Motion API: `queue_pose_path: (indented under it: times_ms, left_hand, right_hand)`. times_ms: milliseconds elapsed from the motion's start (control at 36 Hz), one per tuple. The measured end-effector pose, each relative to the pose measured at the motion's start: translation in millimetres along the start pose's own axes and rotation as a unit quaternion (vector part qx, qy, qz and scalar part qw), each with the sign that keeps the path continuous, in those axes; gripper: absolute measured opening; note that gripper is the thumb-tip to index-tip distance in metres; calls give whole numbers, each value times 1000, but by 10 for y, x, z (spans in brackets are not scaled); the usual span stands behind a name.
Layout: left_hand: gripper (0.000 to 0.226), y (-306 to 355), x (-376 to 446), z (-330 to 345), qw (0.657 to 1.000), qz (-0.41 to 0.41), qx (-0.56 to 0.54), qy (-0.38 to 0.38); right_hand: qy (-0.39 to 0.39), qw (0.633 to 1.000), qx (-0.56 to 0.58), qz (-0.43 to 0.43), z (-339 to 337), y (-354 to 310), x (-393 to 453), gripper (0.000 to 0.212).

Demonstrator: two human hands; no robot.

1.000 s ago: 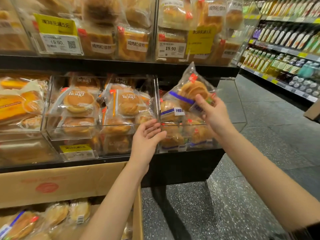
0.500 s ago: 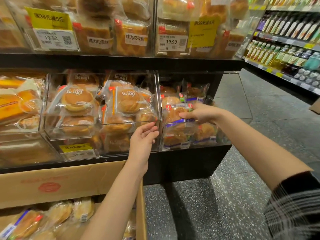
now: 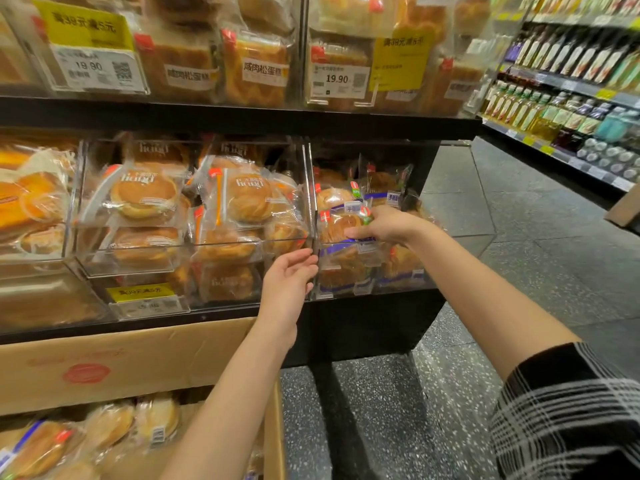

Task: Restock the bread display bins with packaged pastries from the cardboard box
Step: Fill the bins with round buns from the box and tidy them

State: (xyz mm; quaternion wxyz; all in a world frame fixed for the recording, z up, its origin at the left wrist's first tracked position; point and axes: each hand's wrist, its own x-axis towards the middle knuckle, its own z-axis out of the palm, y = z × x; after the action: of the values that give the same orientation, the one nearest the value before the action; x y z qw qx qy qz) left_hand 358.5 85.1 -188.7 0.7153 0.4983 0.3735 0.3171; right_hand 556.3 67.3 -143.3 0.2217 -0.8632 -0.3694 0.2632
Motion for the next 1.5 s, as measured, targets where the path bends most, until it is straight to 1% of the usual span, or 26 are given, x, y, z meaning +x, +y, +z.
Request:
queue_pose_path:
  times_ms: [167,250,306,361,417,472,528,611,722,806,944,1000,1028,1083,1111,1139,1167,1222,1250,1278,1306,1333,1361,1389,1444,1500]
  left_hand:
    - [26,26,-30,-46,1000,8,3,6]
    - [26,45,-52,-64,1000,18,15,1]
    - [26,55,-50,-77,999,34,27,-8]
    - [26,61,-38,-80,997,52,44,-22]
    - [27,47,-19,-66,995,64,59,-38]
    - [30,22,5,-48,994,72,70,-47]
    - [31,0,36,-46,994,77,69,-46]
    - [30,-6,95,-73,995,72,58,-47]
    - [23,-10,189,-74,997,64,31,-38]
    - [21,-55,230,-48,997,64,19,-36]
    - [22,-85,248,-16,996,67,26,-50]
    - [21,-80,252,-32,997,60,18,-55]
    - [21,-79,251,-42,997,56,15,-57]
    - [22,-74,244,-56,997,48,9,-62]
    - [22,-70,239,-60,997,45,6,-64]
    - [21,-65,235,-60,997,41,2,-65]
    - [21,-59,229,-59,997,39,1,-66]
    - [21,-52,223,-54,997,38,-3,-67]
    - [21,-51,223,-52,997,38,-4,-67]
    - [21,-49,223,-52,997,38,-5,-66]
    - [21,-48,224,-53,997,38,-6,-66]
    - [22,-47,223,-52,997,38,-5,-67]
    - [23,-49,223,-52,997,39,-2,-68]
    - [24,-56,221,-53,997,41,2,-69]
    - [28,-71,218,-54,997,45,12,-69]
    - [32,-84,226,-54,996,47,19,-67]
  right_hand:
    - [46,997,63,-18,63,44,-2,73]
    - [62,987,149,-21,-31,87,-40,68]
    - [68,962,265,-15,-145,118,-51,64]
    - [92,923,373,-5,-272,142,-34,56]
    - [148,898,415,3,-375,160,13,58]
    - [205,898,389,6,-448,181,87,67]
    - [229,910,344,11,-497,206,142,67]
    - [208,931,301,16,-538,289,266,71]
    - [203,956,210,26,-521,376,409,61]
    - [241,952,185,47,-475,424,510,68]
    - [253,953,156,62,-420,489,716,65]
    - [262,952,141,71,-393,496,680,72]
    - [271,951,127,78,-376,491,637,80]
    - [326,940,68,69,-339,471,542,101]
    - [367,929,24,42,-325,455,499,106]
    - [403,915,-26,6,-313,428,448,104]
    - [435,896,-75,-41,-293,391,399,96]
    - [487,845,-148,-167,-254,284,324,63]
    - [487,825,-175,-226,-239,220,304,44]
    - [452,827,-197,-270,-220,145,284,32]
    - [382,850,-213,-292,-191,75,289,30]
    - [291,880,-232,-295,-150,7,306,39]
    - [208,898,-261,-287,-109,-60,329,50]
    - [149,905,-292,-271,-71,-126,358,61]
    - [88,916,-315,-234,-23,-217,429,76]
    - [79,916,-329,-213,-28,-280,501,87]
